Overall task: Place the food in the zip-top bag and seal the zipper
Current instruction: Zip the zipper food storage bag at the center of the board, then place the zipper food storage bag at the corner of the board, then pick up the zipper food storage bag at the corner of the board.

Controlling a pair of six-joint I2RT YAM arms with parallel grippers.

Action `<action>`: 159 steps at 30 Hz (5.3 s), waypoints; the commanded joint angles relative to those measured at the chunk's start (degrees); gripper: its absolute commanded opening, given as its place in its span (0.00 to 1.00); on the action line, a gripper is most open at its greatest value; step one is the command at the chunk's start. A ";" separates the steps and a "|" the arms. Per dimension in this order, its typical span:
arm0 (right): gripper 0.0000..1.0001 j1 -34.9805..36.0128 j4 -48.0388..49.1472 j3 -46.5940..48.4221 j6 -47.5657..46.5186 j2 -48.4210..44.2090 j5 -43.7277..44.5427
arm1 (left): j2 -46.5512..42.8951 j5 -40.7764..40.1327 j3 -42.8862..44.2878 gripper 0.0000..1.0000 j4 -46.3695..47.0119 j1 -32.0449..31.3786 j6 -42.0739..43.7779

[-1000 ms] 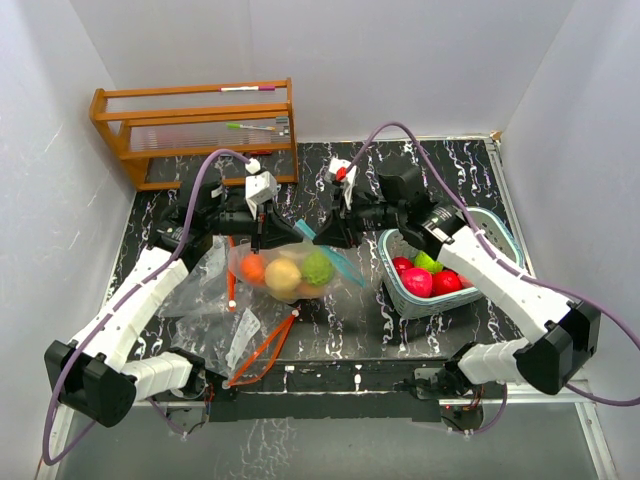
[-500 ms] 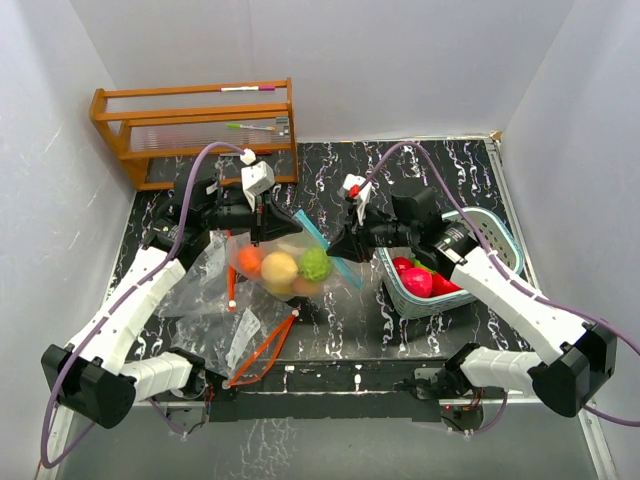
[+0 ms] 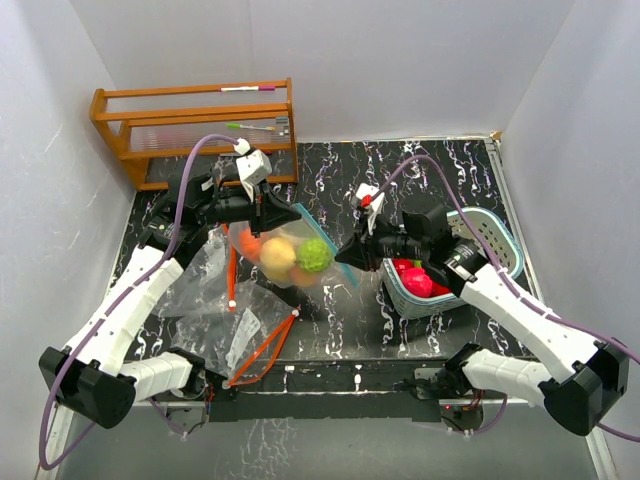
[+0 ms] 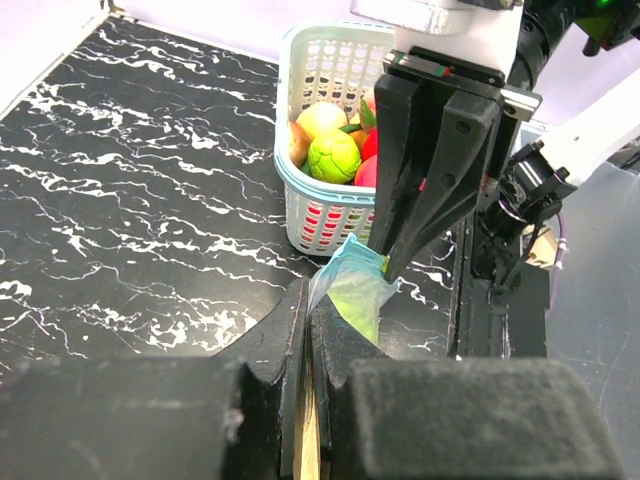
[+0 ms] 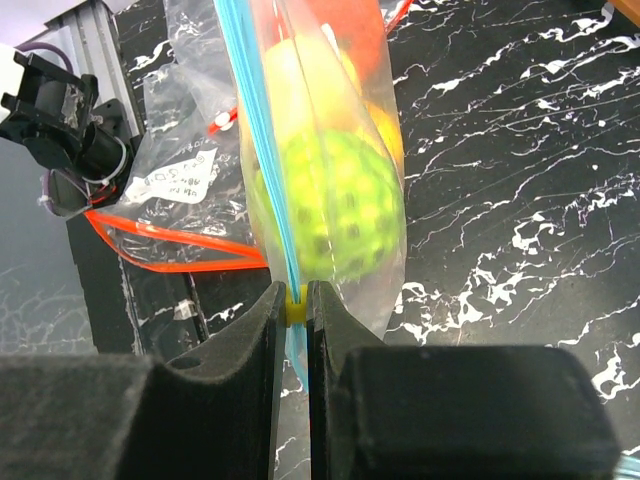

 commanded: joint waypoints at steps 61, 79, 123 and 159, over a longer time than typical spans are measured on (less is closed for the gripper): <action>0.98 -0.33 -3.31 13.21 10.55 -1.73 23.32 | -1.64 -13.94 -0.43 0.00 16.85 1.23 -8.28; 0.99 -0.31 3.53 18.10 -3.40 8.08 7.28 | -1.54 2.47 -3.95 0.00 18.93 1.20 -7.26; 0.08 -35.22 17.65 8.38 30.31 15.28 43.99 | -9.01 -13.87 -6.83 0.97 3.63 1.14 -5.53; 0.91 7.18 7.76 7.25 26.35 10.15 39.00 | -7.22 -71.22 -17.20 0.82 -14.92 4.92 -42.80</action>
